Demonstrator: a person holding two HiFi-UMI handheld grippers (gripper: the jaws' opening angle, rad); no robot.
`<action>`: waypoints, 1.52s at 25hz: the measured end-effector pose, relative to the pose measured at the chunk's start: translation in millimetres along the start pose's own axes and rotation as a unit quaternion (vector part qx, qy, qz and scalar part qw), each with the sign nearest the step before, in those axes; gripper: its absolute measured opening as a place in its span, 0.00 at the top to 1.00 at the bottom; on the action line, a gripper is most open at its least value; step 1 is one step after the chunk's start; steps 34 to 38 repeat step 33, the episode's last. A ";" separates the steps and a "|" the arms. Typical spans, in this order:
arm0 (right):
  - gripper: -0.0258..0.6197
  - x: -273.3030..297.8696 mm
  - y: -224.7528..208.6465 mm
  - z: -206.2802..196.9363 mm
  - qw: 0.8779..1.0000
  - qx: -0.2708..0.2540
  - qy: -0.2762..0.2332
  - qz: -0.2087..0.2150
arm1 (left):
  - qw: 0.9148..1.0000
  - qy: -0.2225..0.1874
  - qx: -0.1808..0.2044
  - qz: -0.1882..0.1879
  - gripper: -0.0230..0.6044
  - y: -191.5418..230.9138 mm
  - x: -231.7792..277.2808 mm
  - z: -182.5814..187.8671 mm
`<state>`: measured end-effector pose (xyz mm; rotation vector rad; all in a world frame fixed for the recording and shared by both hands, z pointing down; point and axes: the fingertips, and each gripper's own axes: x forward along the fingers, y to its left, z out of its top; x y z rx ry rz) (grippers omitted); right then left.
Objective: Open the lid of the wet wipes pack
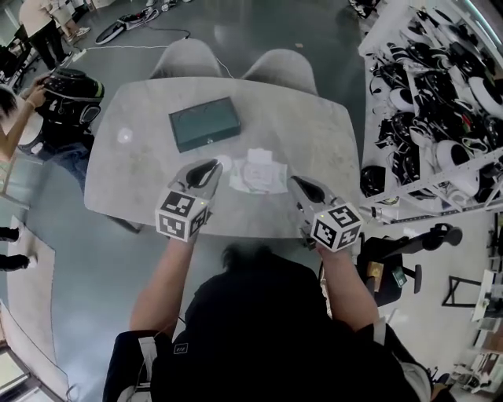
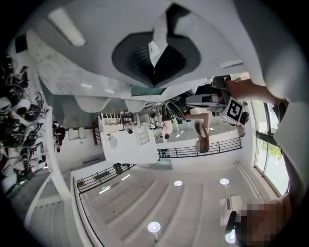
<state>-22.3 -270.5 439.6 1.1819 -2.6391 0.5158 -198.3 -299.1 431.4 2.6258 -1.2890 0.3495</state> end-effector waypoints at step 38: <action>0.96 -54.3 -26.9 48.8 0.995 -0.046 -0.067 0.052 | 0.997 -0.031 0.006 0.065 0.90 -48.1 7.8 43.4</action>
